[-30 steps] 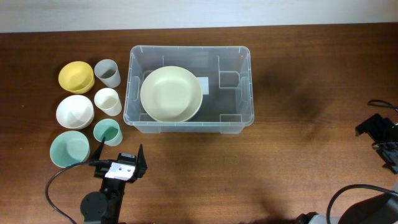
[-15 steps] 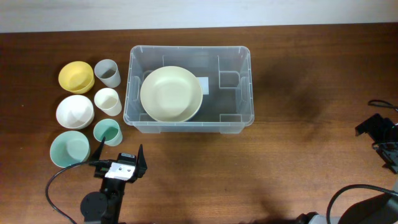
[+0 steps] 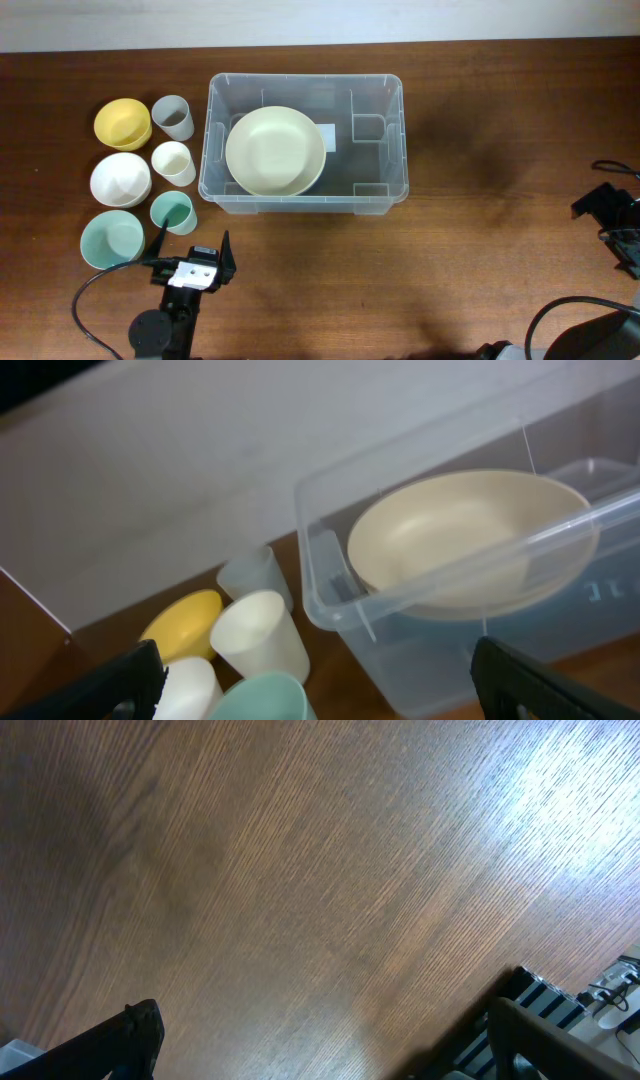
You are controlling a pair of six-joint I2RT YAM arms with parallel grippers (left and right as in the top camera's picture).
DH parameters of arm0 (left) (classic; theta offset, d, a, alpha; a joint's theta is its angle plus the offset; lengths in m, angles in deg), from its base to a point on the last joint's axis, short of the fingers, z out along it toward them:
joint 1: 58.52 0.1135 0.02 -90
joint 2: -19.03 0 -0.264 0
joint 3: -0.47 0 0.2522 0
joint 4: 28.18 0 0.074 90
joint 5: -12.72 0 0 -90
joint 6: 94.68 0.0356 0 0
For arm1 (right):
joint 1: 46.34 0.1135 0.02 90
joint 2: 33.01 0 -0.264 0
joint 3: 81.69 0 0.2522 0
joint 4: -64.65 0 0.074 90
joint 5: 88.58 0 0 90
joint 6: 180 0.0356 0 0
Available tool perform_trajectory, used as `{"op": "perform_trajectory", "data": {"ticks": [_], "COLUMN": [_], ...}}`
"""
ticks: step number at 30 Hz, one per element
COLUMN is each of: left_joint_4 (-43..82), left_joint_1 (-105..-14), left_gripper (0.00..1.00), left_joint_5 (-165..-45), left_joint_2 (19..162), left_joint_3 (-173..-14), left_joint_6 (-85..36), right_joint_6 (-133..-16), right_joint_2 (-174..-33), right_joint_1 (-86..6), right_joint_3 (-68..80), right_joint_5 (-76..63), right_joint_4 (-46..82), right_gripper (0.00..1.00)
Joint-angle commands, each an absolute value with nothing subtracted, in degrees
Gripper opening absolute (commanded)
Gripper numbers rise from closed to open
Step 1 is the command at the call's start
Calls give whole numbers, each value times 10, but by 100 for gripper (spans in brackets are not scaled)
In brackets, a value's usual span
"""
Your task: Pack container
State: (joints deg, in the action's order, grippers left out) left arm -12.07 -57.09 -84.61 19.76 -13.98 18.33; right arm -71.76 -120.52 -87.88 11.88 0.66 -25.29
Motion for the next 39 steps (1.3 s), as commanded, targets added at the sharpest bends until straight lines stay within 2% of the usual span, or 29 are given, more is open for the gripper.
{"op": "perform_trajectory", "data": {"ticks": [1, 7, 10, 16, 21, 26, 27, 31, 39], "left_joint_4": [-140, -193, -168, -10, 168, 252, 246, 258, 371], "left_joint_1": [-568, -568, -568, -568, -568, -568, -568, -541, -351], "left_gripper": [100, 100, 100, 100, 100, 100, 100, 100, 100], "left_joint_5": [-866, -850, -803, -727, -740, -741, -732, -595, -587], "left_joint_2": [195, 199, 231, 416, 624, 770, 789, 846, 859], "left_joint_3": [-138, -159, -230, -460, -705, -801, -804, -834, -846], "left_joint_6": [190, 190, 190, 155, 155, 155, 139, -103, -320], "right_joint_6": [-711, -711, -711, -711, -711, -711, -711, -711, -711], "right_joint_2": [-1209, -1209, -1209, -1209, -1209, -1209, -1209, -1209, -1209], "right_joint_1": [-880, -880, -880, -880, -880, -880, -880, -880, -880], "right_joint_3": [115, 115, 115, 115, 115, 115, 115, 115, 115], "right_joint_5": [4, 4, 4, 4, 4, 4, 4, 4, 4], "right_joint_4": [-251, -251, -251, -251, -251, -251, -251, -251, -251], "right_gripper": [99, 99, 99, 99, 99, 99, 99, 99, 99]}}
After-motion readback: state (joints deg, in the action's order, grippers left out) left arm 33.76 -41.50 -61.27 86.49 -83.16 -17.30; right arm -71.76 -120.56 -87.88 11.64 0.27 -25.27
